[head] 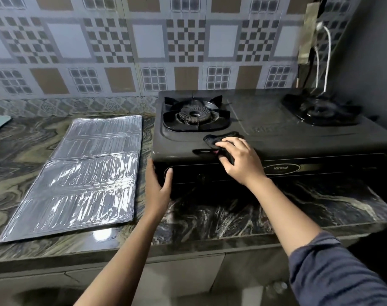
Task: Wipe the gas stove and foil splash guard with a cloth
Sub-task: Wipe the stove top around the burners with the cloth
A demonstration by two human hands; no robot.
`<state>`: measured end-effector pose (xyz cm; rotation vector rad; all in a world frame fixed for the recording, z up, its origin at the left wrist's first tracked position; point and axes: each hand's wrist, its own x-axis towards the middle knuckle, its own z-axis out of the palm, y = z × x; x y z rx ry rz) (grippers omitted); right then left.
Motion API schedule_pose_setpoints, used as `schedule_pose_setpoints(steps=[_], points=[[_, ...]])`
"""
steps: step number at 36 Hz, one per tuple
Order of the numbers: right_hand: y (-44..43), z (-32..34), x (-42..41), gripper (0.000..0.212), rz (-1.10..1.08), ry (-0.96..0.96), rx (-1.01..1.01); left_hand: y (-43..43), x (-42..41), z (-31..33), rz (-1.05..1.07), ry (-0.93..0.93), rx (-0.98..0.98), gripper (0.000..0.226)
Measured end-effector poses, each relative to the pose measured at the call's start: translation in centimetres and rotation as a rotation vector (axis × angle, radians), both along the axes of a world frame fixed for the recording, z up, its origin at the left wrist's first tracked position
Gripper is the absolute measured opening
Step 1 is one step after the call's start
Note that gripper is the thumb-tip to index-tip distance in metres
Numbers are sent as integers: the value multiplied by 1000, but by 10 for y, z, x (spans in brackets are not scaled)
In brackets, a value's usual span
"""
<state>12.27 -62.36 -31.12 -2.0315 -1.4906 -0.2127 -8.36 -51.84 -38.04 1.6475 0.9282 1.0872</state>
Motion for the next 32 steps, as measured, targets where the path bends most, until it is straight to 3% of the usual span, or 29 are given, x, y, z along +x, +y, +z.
schedule_pose_setpoints(steps=[6, 9, 15, 20, 26, 32], points=[[-9, -1, 11, 40, -53, -22, 32, -2, 7, 26, 37, -83, 30, 47], [-10, -2, 16, 45, -66, -39, 66, 0, 11, 38, 120, -3, 90, 52], [-15, -2, 30, 44, -129, -41, 118, 6, 18, 50, 209, 175, 284, 34], [-28, -3, 52, 42, -182, -35, 145, 6, 33, 50, 277, 344, 302, 48], [-52, -5, 93, 42, -262, -32, 170, -1, 54, 54, 356, 561, 401, 43], [-80, -5, 139, 42, -345, -37, 197, -8, 68, 57, 392, 596, 386, 42]])
